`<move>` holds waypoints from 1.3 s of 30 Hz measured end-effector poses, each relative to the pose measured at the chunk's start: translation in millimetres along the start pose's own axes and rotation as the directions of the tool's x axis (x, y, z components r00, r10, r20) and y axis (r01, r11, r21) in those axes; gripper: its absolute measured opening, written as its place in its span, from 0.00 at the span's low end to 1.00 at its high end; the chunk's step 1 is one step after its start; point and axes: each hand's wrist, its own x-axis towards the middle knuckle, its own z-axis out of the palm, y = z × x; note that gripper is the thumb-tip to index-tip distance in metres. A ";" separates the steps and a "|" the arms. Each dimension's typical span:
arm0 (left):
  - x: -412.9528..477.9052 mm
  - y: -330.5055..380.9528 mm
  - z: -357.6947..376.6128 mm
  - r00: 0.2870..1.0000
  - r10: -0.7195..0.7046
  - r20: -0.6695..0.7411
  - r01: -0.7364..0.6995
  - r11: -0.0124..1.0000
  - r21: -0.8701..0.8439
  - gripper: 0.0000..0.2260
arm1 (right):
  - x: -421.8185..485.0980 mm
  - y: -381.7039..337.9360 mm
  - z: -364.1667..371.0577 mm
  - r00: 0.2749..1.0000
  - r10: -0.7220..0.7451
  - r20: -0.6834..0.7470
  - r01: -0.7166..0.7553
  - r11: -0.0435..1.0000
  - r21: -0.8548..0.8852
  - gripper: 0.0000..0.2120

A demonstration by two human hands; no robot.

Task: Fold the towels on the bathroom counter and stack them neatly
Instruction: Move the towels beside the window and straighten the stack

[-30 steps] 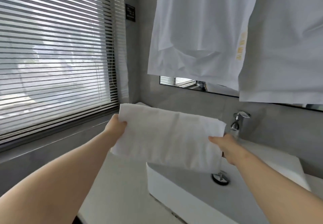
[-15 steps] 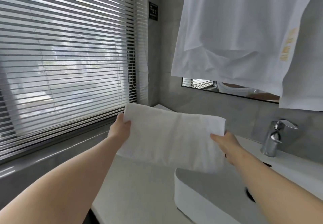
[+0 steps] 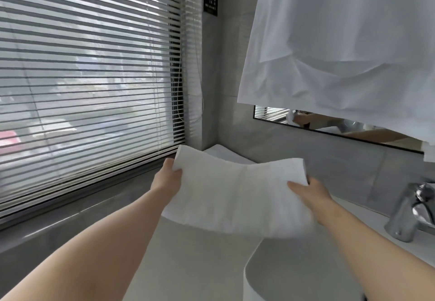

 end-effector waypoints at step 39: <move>264.9 51.5 59.8 0.900 0.245 0.361 -0.377 0.853 0.360 0.07 | 112.1 -11.3 70.7 0.946 0.323 0.000 -0.303 0.888 0.346 0.04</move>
